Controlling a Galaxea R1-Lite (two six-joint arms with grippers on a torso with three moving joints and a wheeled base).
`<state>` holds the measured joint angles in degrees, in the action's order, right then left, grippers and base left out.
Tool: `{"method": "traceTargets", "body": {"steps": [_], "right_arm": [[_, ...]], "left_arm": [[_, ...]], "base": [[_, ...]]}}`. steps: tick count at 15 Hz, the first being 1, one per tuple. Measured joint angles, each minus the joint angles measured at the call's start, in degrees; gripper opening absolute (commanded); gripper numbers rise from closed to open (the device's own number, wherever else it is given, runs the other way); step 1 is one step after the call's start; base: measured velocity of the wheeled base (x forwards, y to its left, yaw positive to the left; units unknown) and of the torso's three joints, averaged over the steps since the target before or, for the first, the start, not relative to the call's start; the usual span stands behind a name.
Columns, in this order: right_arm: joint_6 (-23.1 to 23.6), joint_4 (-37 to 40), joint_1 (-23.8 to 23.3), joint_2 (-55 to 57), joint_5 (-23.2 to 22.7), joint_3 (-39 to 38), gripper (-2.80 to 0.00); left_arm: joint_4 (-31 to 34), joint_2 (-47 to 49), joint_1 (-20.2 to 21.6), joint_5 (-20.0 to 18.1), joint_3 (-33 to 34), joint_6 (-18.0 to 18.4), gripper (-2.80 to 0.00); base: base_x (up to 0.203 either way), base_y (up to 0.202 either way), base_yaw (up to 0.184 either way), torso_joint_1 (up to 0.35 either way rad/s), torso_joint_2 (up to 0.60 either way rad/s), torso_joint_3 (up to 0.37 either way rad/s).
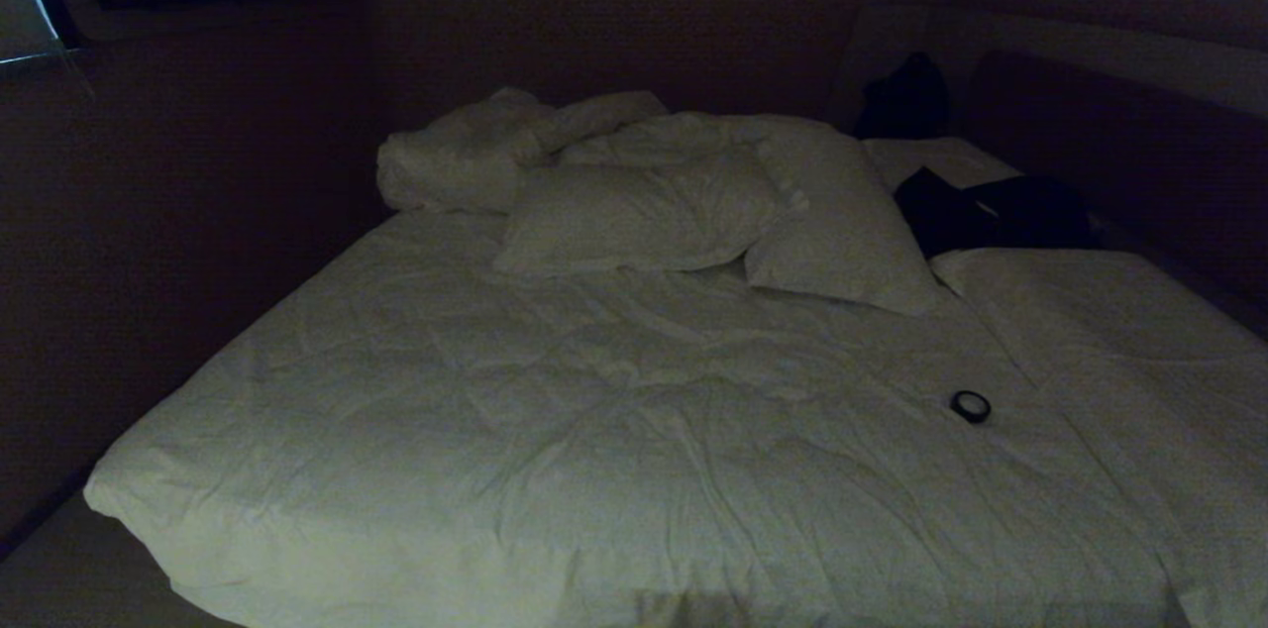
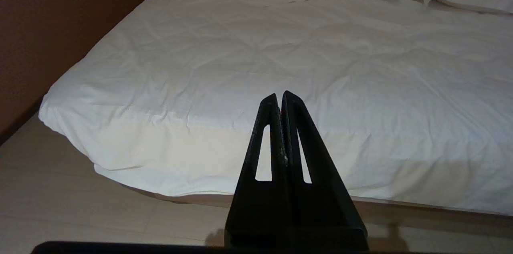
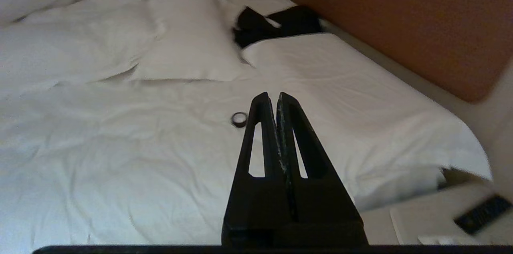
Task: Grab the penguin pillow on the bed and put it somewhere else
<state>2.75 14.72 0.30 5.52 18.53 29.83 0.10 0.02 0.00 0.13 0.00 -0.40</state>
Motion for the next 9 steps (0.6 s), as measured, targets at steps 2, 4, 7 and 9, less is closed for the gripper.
{"method": "traceTargets", "body": {"steps": [2,4,7,9], "right_arm": [[2.1,1.2,-0.1,-3.0,-3.4,-2.2,-2.80],[3.6,1.0,-0.1,-4.5,-6.1,-3.6,-2.80],[3.9,-0.9,-0.1,-5.3,-9.2,-6.8,-2.80],[3.8,-3.1,-0.1,-5.4,-10.5,-10.0,-2.80]], "left_arm": [[0.0,0.0,0.0,0.0,0.0,0.0,-2.80],[0.0,0.0,0.0,0.0,0.0,0.0,-2.80],[0.0,0.0,0.0,0.0,0.0,0.0,-2.80],[0.0,0.0,0.0,0.0,0.0,0.0,-2.80]], "base": [[0.000,0.000,0.000,0.000,0.00,0.000],[0.000,0.000,0.000,0.000,0.00,0.000],[0.000,0.000,0.000,0.000,0.00,0.000],[0.000,0.000,0.000,0.000,0.00,0.000]]}}
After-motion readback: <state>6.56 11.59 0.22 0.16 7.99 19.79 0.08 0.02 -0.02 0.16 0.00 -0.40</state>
